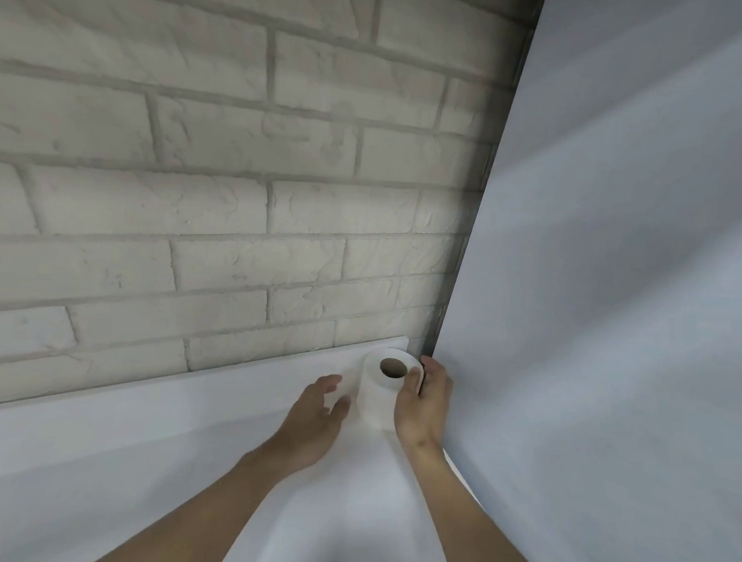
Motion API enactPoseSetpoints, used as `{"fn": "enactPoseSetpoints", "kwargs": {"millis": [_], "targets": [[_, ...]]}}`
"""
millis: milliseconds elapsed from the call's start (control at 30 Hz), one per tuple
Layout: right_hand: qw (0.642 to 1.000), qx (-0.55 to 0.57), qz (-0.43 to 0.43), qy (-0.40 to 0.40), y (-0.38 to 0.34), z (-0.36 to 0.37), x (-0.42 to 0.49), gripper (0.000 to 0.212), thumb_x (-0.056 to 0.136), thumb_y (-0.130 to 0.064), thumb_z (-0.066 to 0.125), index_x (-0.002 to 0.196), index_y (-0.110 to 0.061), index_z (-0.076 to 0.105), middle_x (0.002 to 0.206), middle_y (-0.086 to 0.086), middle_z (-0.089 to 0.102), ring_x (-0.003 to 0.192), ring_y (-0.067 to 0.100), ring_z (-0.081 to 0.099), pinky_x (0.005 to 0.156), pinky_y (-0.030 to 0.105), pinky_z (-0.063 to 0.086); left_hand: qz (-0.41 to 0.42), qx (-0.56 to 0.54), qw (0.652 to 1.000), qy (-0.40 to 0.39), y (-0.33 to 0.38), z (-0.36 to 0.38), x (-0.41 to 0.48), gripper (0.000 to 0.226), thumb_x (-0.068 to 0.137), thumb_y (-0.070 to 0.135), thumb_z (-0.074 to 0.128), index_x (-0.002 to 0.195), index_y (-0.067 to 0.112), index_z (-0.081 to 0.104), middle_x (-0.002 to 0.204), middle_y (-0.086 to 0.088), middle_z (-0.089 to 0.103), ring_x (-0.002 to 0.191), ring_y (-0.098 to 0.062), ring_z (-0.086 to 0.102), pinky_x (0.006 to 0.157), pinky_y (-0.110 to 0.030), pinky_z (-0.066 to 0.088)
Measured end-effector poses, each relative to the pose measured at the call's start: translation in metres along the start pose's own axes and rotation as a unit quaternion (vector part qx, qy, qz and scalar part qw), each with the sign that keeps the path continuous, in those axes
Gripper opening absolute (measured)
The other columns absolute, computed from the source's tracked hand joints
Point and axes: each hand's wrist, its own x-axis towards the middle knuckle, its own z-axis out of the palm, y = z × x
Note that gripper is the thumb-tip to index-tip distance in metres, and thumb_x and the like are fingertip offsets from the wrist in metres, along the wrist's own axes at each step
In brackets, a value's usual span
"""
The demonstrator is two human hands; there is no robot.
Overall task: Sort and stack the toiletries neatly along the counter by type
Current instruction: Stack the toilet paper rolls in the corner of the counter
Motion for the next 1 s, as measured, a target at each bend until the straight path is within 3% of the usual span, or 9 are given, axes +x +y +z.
{"fn": "enactPoseSetpoints", "kwargs": {"millis": [167,300,467,767,1000], "targets": [[0.996,-0.005,-0.086,-0.008,-0.030,-0.010,-0.040,0.024,0.097,-0.013,0.046,0.113,-0.030,0.053,0.111,-0.019,0.048,0.103,0.004,0.047,0.081,0.011,0.035,0.056,0.033,0.998,0.014,-0.002,-0.027,-0.042,0.043,0.098,0.035,0.046,0.140,0.033,0.037,0.143,0.016,0.035,0.128,-0.012,0.042,0.104,-0.028,0.039],[0.990,-0.018,-0.121,-0.076,-0.052,-0.011,-0.073,0.026,0.098,-0.015,0.045,0.121,-0.024,0.054,0.120,-0.012,0.049,0.112,0.004,0.048,0.081,0.001,0.036,0.095,0.071,0.992,0.043,-0.006,-0.049,-0.073,0.043,0.098,0.035,0.047,0.139,0.034,0.037,0.142,0.018,0.034,0.127,-0.008,0.041,0.106,-0.026,0.036],[0.974,-0.029,-0.133,-0.181,-0.079,0.000,-0.121,0.036,0.099,-0.023,0.046,0.134,-0.030,0.046,0.130,-0.020,0.043,0.123,0.002,0.043,0.104,0.023,0.039,0.125,0.130,0.977,0.111,-0.015,-0.081,-0.119,0.044,0.096,0.036,0.050,0.138,0.032,0.038,0.138,0.017,0.037,0.127,-0.009,0.041,0.107,-0.031,0.038],[0.927,-0.072,-0.195,-0.312,-0.128,0.040,-0.214,0.042,0.097,-0.024,0.049,0.138,-0.030,0.043,0.138,-0.013,0.043,0.126,0.006,0.041,0.106,0.024,0.037,0.112,0.217,0.952,0.185,-0.051,-0.167,-0.198,0.052,0.091,0.037,0.056,0.138,0.026,0.038,0.142,0.007,0.039,0.126,-0.016,0.043,0.106,-0.030,0.038],[0.868,-0.117,-0.230,-0.423,-0.155,0.088,-0.289,0.041,0.096,-0.026,0.049,0.136,-0.033,0.045,0.137,-0.010,0.045,0.129,0.006,0.041,0.107,0.022,0.035,0.060,0.321,0.920,0.215,-0.088,-0.240,-0.254,0.060,0.086,0.041,0.060,0.139,0.026,0.036,0.143,0.004,0.039,0.124,-0.020,0.044,0.105,-0.034,0.040]]}}
